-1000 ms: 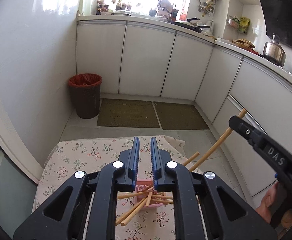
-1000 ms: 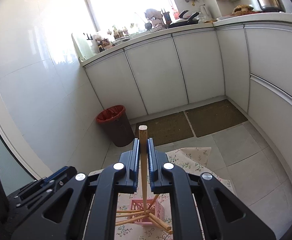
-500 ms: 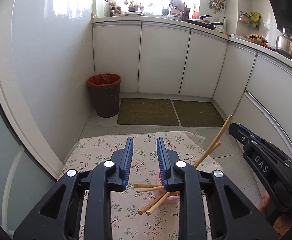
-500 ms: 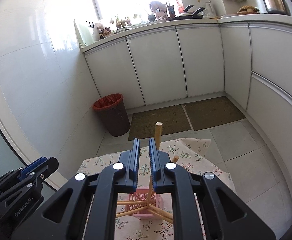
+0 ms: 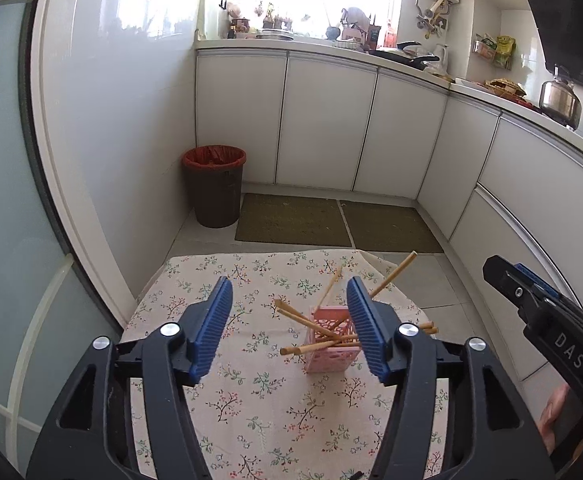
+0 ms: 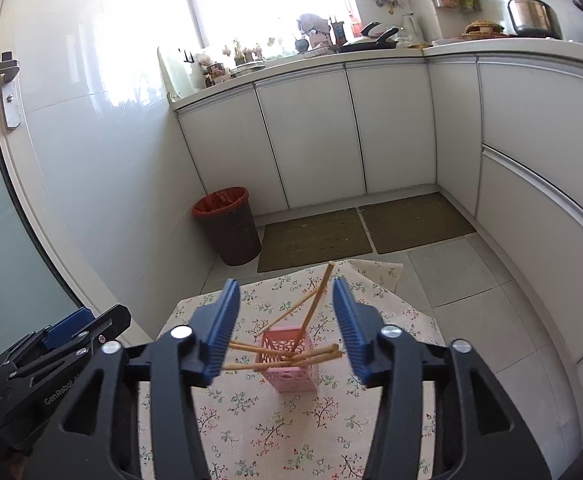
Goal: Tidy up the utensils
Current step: 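Move both open tools back toward the black chopstick on the cloth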
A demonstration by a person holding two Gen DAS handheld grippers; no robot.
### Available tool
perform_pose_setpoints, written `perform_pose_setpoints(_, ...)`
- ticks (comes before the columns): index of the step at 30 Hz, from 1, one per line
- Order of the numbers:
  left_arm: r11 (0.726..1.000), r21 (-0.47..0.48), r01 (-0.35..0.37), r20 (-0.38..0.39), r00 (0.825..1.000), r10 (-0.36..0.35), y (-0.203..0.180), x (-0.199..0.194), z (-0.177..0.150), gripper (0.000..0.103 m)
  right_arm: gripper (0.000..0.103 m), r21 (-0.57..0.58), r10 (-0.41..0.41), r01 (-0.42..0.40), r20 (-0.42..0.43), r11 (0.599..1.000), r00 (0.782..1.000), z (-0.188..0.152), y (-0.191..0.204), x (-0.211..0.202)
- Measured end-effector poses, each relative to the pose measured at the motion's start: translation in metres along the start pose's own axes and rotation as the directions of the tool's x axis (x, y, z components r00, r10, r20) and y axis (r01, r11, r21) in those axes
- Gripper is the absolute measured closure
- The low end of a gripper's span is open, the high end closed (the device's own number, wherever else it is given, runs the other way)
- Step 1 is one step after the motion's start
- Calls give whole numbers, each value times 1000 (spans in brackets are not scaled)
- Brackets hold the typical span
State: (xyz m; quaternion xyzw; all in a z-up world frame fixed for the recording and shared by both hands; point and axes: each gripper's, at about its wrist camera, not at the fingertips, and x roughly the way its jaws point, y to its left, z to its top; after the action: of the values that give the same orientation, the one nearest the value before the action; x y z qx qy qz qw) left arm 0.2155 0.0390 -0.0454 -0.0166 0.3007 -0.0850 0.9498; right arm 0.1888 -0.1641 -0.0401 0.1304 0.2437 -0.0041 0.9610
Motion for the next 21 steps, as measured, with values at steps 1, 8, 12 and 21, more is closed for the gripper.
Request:
perform_pose_setpoints(1,1000,2,-3,2,1000,3,-2,-4,-3,35,38,-1,-13,13,12,1000,1000,-5,-1,-8)
perform_pose_setpoints(8,1000,18,-7,-27,1000,7,-1,-20,-36,22,14,48,-122,121,16,991,992,-46,-23,-41)
perform_pose_setpoints(12,998,54,18,-85,996,-13,-8,-16,-57,7,7,35,-168,169,-40,985,985,-70,-33,-41)
perform_pose_setpoints(21,962,232,145,-386,921,-45,-37,38,-120,7,7,111,-201,236,-258,965,945,-141,-87,-41)
